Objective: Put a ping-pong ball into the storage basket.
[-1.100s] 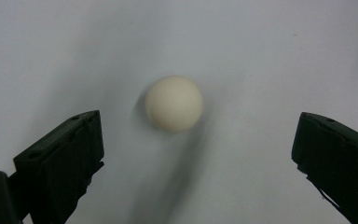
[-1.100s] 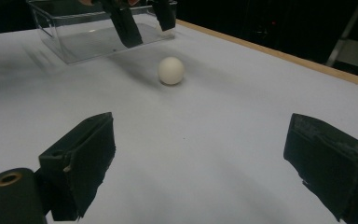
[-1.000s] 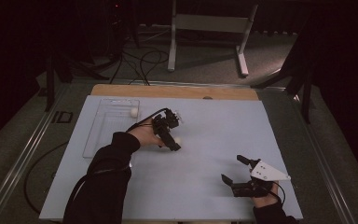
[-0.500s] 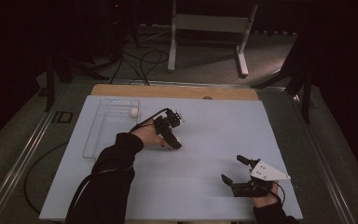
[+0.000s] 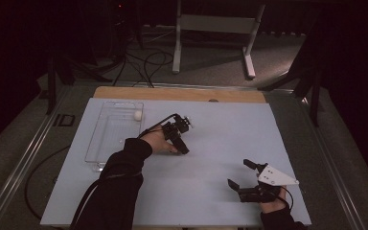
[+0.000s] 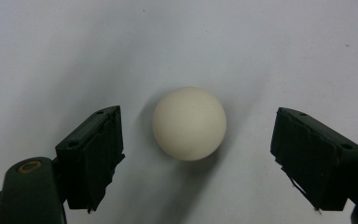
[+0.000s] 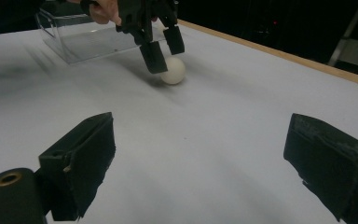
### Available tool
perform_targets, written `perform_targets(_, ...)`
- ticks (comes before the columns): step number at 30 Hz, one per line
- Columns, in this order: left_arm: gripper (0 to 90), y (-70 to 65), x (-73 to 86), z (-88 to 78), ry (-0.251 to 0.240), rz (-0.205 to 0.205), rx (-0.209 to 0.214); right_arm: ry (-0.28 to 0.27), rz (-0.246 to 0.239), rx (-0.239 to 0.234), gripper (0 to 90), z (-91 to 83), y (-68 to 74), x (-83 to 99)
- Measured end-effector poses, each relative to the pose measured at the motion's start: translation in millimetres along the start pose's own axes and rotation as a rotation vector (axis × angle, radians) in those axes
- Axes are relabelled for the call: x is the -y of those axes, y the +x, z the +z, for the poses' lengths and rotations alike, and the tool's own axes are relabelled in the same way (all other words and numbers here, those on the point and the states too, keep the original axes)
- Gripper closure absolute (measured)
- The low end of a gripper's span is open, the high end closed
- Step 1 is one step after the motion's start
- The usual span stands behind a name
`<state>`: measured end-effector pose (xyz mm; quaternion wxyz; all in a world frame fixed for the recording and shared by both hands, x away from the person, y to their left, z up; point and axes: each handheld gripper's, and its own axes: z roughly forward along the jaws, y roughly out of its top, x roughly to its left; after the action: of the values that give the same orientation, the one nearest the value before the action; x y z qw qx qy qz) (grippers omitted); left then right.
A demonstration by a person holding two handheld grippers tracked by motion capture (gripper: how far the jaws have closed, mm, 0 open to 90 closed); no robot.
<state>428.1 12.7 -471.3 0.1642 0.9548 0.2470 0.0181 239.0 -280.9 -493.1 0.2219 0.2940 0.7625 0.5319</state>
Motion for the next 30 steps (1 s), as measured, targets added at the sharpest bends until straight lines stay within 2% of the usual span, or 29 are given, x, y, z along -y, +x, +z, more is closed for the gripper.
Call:
perform_targets(5,24.0,1.1,-1.0,4.0,0.007,-0.019,-0.019,-0.002,0.004,0.0,8.8,-0.5,0.1,-0.3)
perform_targets(12,30.0,0.7,-1.4,9.8,0.016,-0.028,-0.003,0.001,0.004,0.0,8.8,-0.4,-0.2,-0.1)
perform_targets(26,42.4,0.1,-1.4,16.3,0.04,-0.02,-0.008,0.002,0.003,0.0,8.8,-0.1,-0.3,0.1)
perform_targets(30,49.9,-0.4,-1.6,17.8,0.047,-0.017,-0.005,0.002,0.002,0.0,8.8,-0.1,-0.5,0.2)
